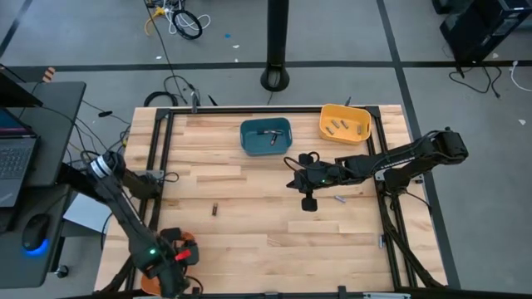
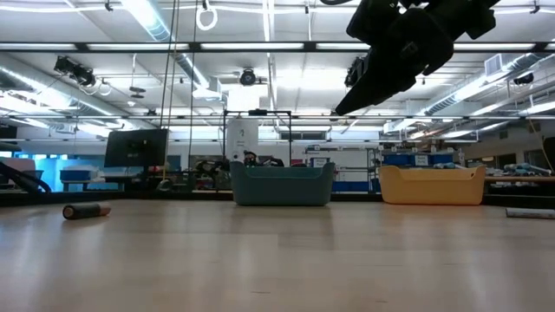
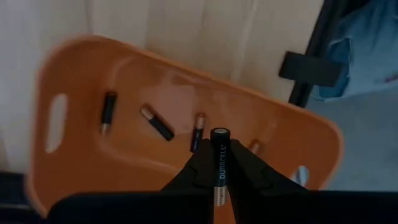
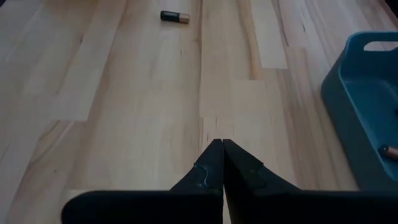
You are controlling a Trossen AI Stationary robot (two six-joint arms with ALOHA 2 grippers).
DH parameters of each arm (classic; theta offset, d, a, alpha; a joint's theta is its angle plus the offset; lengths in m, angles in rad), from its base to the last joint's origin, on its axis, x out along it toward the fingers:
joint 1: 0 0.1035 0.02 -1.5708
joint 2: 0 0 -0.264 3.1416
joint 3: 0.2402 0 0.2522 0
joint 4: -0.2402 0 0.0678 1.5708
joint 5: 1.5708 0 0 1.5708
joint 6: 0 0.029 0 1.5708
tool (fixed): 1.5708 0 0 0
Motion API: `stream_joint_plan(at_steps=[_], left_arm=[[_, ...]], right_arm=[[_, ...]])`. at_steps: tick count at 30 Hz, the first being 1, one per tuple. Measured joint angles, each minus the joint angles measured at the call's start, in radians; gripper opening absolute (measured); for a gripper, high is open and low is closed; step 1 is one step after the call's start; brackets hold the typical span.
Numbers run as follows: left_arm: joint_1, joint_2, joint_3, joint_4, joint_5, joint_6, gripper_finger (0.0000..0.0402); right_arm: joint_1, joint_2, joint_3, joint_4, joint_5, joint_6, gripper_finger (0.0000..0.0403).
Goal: Sort batteries
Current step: Put the small black battery into the orange bin
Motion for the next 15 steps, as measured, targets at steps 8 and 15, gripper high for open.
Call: stream_joint_plan(at_steps=[8,15], left_arm=[[-0.021,0.0,-0.186,0.201,0.017,-0.043,0.0025],[-0.021,0.0,-0.324,0.313,0.019,-0.043,0.0025]], right_arm=[[-0.013,0.0,0.0,0.0,0.0,-0.024,0.0009],[-0.017,0.0,0.0,0.0,0.0,-0.026,0.0009]])
